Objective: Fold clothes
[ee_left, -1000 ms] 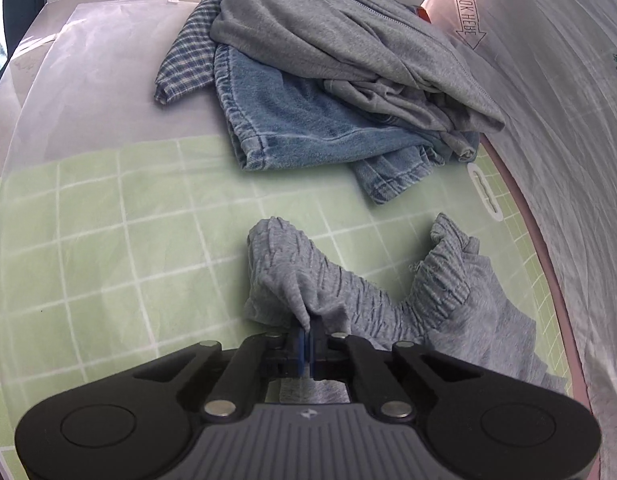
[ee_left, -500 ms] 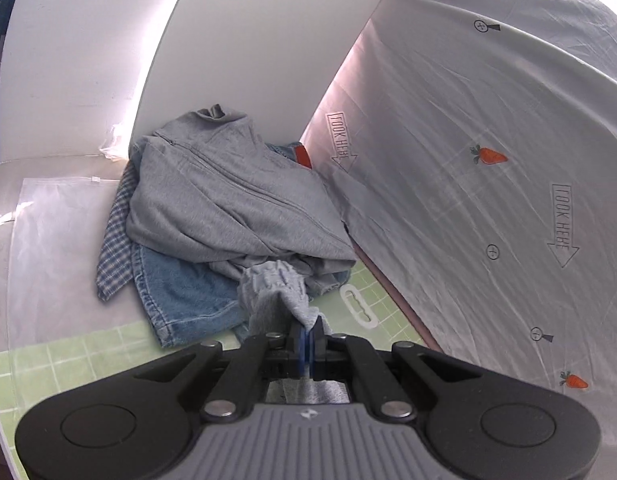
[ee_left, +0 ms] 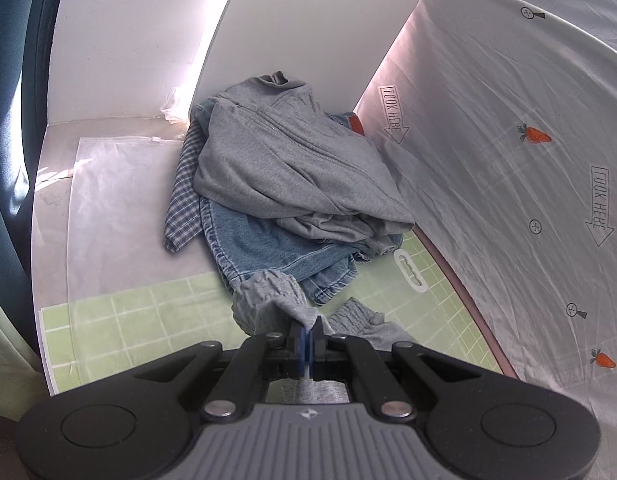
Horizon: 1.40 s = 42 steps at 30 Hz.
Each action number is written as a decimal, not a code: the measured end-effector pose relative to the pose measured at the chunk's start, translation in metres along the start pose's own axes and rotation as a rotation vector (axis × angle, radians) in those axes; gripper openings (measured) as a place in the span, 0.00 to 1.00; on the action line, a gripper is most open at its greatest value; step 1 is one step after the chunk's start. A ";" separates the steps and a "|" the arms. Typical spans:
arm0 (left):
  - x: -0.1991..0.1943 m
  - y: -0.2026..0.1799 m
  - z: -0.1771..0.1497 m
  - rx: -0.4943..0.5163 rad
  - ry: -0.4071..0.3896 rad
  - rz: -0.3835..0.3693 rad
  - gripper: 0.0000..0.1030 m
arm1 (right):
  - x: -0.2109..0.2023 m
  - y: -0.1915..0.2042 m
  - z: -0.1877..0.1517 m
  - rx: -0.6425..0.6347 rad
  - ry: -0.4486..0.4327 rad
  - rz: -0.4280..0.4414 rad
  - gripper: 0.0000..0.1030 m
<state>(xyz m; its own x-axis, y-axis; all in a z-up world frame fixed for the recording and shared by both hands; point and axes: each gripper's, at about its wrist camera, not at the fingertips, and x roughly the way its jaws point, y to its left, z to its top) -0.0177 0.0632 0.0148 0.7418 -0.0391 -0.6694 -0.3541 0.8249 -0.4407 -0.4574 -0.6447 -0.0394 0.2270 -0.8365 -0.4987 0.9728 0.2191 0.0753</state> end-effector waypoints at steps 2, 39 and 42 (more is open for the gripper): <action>0.001 -0.007 0.004 0.035 0.006 -0.010 0.01 | 0.000 -0.002 0.004 0.003 0.003 0.026 0.00; 0.003 -0.043 -0.144 0.389 0.249 0.086 0.58 | 0.050 0.032 -0.079 -0.276 0.339 0.248 0.52; 0.013 -0.058 -0.172 0.425 0.297 0.081 0.62 | 0.065 0.043 -0.085 -0.238 0.390 0.287 0.53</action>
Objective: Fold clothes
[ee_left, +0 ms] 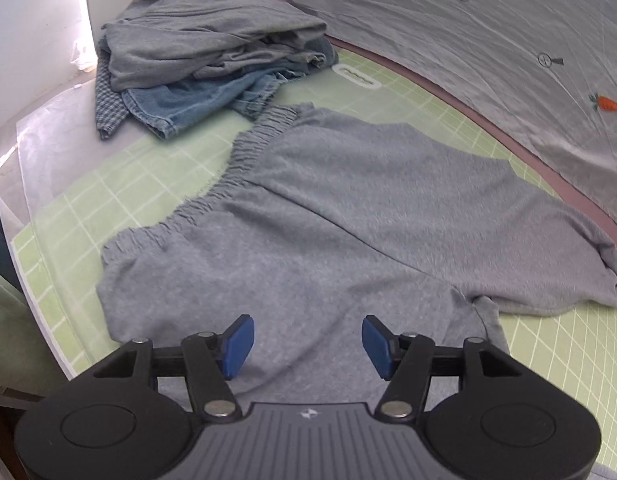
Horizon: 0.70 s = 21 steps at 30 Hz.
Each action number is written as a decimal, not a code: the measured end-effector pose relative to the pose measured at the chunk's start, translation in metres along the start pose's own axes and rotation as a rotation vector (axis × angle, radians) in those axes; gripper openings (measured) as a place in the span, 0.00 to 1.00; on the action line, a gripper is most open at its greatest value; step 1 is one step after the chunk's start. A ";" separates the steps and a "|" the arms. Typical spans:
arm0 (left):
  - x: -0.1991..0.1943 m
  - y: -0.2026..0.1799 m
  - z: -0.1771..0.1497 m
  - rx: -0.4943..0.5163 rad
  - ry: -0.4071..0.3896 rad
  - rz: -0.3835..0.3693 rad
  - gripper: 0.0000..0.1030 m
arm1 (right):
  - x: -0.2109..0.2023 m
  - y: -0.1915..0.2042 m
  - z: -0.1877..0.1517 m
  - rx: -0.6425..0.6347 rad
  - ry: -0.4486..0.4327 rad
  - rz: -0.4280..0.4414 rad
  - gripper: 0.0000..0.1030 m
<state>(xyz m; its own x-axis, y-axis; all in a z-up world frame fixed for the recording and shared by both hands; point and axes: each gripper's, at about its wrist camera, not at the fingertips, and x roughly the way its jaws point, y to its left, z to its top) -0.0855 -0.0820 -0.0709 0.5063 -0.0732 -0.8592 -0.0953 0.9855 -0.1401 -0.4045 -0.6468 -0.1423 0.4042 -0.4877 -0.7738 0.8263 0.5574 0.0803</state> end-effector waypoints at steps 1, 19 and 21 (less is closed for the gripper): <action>0.005 -0.008 -0.004 0.012 0.014 0.004 0.64 | 0.006 0.003 0.001 0.013 0.014 0.017 0.53; 0.078 -0.076 0.016 0.049 0.112 0.104 0.72 | 0.059 0.019 0.028 0.167 -0.016 -0.193 0.01; 0.083 -0.079 0.023 0.057 0.109 0.107 0.72 | 0.063 0.015 0.034 0.146 -0.015 -0.184 0.01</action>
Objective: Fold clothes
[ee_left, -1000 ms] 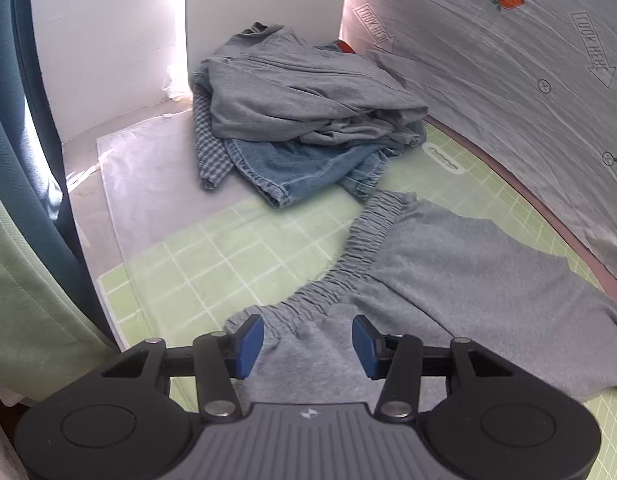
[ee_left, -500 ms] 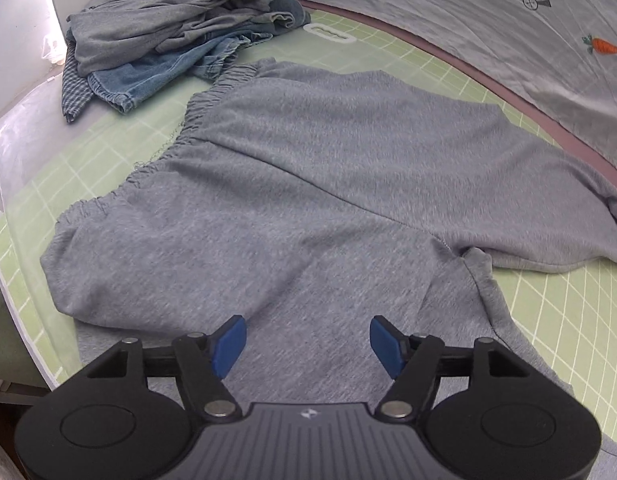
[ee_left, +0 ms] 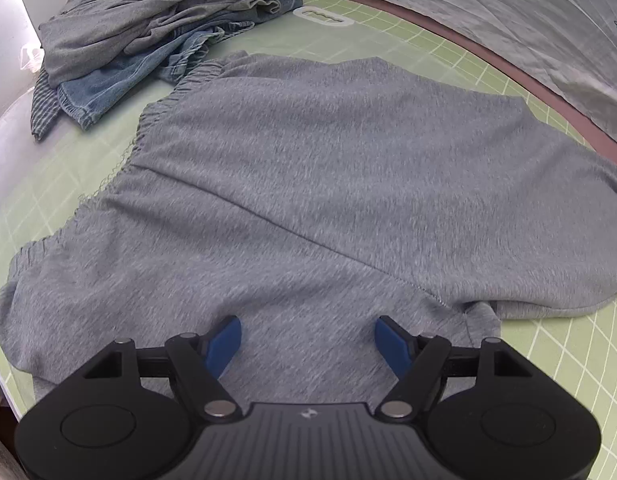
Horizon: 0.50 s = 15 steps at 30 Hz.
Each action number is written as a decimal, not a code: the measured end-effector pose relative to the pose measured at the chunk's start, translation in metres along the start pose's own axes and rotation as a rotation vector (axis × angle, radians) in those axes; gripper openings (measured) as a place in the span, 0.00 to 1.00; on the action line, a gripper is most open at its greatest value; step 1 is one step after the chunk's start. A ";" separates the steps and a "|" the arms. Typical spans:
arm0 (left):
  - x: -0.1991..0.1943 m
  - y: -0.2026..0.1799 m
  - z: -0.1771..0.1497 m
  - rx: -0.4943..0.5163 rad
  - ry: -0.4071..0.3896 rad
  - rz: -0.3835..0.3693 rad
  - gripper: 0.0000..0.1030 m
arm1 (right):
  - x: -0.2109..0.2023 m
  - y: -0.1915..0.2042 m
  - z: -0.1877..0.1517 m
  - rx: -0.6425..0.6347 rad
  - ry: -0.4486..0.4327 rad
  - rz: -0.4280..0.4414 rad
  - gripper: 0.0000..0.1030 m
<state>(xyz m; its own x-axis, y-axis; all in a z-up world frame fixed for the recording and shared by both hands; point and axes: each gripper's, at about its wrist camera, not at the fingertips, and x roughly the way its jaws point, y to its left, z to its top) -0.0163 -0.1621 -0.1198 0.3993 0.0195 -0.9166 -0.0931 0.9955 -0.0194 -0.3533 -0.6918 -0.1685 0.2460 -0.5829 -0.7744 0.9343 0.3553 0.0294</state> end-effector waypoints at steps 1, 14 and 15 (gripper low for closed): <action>0.002 -0.001 0.004 0.001 0.001 0.009 0.72 | 0.003 -0.001 0.003 -0.014 -0.001 0.001 0.01; 0.006 -0.024 0.039 0.019 -0.059 0.044 0.81 | 0.019 0.022 0.051 -0.105 -0.056 -0.011 0.49; 0.010 -0.028 0.041 0.027 -0.054 0.046 0.81 | 0.021 0.031 0.055 -0.140 -0.065 0.007 0.49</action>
<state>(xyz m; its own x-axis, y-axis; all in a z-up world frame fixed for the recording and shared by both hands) 0.0281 -0.1860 -0.1119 0.4437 0.0691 -0.8935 -0.0878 0.9956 0.0334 -0.3051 -0.7330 -0.1491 0.2729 -0.6245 -0.7318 0.8885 0.4552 -0.0571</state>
